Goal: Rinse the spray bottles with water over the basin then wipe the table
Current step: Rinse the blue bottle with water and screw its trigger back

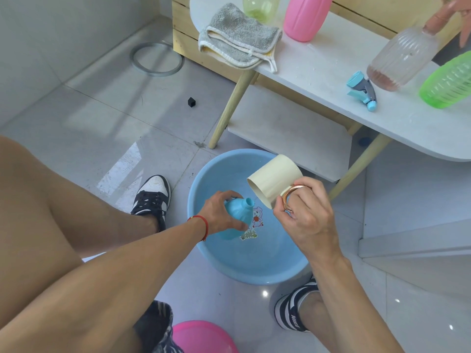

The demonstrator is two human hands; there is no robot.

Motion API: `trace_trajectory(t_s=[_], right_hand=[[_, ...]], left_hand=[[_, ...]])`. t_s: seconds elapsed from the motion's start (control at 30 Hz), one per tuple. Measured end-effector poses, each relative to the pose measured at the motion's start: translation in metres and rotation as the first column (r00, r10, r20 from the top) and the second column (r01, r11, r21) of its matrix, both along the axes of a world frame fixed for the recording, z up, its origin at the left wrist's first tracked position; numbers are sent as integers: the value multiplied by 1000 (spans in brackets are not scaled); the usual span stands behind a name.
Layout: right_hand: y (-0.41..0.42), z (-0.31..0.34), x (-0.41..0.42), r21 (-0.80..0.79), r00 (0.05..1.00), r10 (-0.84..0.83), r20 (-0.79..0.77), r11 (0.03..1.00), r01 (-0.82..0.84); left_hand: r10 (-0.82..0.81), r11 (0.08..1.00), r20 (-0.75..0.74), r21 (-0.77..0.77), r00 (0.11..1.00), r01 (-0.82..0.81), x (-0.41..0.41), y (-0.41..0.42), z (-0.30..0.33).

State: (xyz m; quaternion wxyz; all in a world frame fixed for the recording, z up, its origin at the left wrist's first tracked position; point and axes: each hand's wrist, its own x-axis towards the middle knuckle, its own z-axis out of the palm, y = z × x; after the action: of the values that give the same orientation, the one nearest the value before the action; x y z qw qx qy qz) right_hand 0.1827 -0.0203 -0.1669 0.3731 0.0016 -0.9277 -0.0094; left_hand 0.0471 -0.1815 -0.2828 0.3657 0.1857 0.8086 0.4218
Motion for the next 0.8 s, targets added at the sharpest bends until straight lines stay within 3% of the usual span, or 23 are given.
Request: trace_trajectory(t_s=[0.07, 0.13, 0.23, 0.3, 0.4, 0.47, 0.5, 0.6, 0.63, 0.67, 0.7, 0.8], right_hand=[[-1, -2, 0, -10, 1000, 15, -3, 1000, -15], [2, -13, 0, -111, 996, -75, 44, 991, 80], [13, -41, 6, -352, 909, -254, 331, 860, 369], [16, -64, 14, -371, 780, -266, 567, 763, 529], [9, -96, 26, -121, 610, -297, 735, 827, 549], [-1, -112, 33, -7, 369, -265, 891, 805, 594], [-4, -123, 37, -11, 319, -248, 915, 774, 633], [-2, -139, 39, -149, 305, -113, 946, 682, 716], [-5, -134, 38, -153, 249, -54, 967, 658, 738], [-7, -135, 37, -178, 301, -49, 952, 714, 678], [-6, -136, 35, -267, 401, -56, 914, 662, 700], [11, -129, 33, -484, 569, -155, 808, 376, 790]], left_hand=[[8, 1000, 8, 5, 1000, -8, 0, 0, 1], [15, 1000, 12, 16, 1000, -15, 0, 0, 1], [24, 999, 12, 24, 1000, -24, 1, -2, 1], [24, 1000, 16, 16, 1000, -24, 1, -4, 0], [13, 1000, 51, 25, 999, -14, 2, -7, 1], [5, 1000, 63, 31, 998, -7, 3, -9, 2], [1, 1000, 62, 31, 998, -3, 3, -10, 3], [0, 999, 55, 34, 998, -1, 4, -11, 4], [0, 999, 54, 33, 999, -2, 3, -12, 4], [1, 1000, 56, 31, 998, -3, 3, -12, 4], [2, 1000, 57, 28, 998, -4, 3, -12, 5], [7, 1000, 55, 15, 998, -7, 2, -12, 6]])
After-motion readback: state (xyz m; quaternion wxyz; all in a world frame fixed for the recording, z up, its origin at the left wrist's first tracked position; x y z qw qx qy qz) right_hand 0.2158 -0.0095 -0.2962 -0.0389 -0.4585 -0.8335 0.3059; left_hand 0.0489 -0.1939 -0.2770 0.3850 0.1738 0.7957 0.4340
